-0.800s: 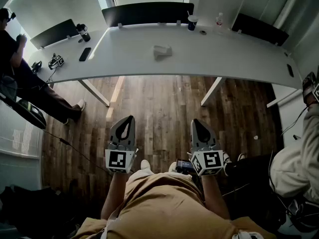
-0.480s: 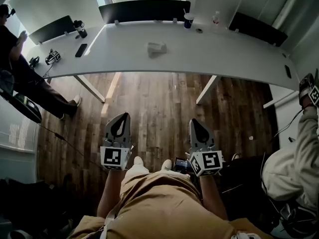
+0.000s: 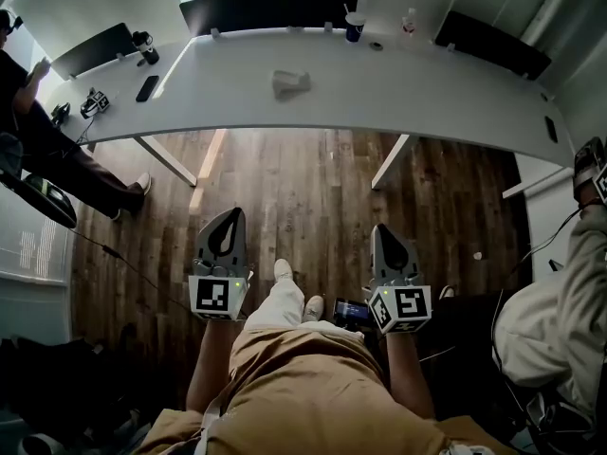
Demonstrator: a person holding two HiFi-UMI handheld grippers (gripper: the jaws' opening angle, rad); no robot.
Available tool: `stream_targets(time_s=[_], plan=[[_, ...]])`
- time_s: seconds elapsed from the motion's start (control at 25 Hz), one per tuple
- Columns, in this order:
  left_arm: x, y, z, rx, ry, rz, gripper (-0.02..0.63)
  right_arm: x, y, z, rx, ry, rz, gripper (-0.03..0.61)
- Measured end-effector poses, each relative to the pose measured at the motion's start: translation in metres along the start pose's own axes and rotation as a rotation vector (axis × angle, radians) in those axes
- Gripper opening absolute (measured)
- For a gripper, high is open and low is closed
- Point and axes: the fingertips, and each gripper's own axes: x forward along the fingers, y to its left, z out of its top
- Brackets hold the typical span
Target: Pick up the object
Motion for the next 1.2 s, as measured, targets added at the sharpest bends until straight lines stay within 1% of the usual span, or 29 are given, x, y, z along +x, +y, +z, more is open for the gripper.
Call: stream_targets(time_s=[0.2,0.4,0.52,0.68,0.8,0.92,1.04,1.12,1.2], plan=[[0.025,0.007,0.003,0.011,-0.011,-0.012,0.006,0.018,-0.001,0.006,-0.004,-0.004,0.005,0.009],[0.050,0.018,0.006,-0.009,-0.024,-0.019,0.006,0.045,-0.008,0.008,0.003,0.006,-0.007,0.009],[0.065,0.033,0.003,-0.022,-0.027,-0.014,0.006,0.069,-0.005,0.014,0.000,-0.003,-0.004,0.009],[0.086,0.059,-0.001,-0.004,-0.024,-0.015,0.006,0.104,-0.001,0.016,-0.003,-0.002,-0.005,0.009],[0.101,0.081,0.000,-0.032,-0.032,-0.002,0.006,0.133,0.009,0.026,-0.018,-0.004,0.011,0.009],[0.113,0.099,-0.002,-0.043,-0.033,0.002,0.006,0.153,0.013,0.031,-0.030,-0.008,0.011,0.009],[0.120,0.111,-0.009,-0.047,-0.018,-0.003,0.006,0.165,0.014,0.026,-0.025,0.003,0.002,0.009],[0.128,0.116,-0.011,-0.035,-0.008,-0.012,0.006,0.174,0.014,0.027,-0.020,0.002,0.008,0.009],[0.136,0.118,-0.012,-0.041,-0.008,-0.012,0.006,0.181,0.013,0.026,-0.017,0.013,0.016,0.009]])
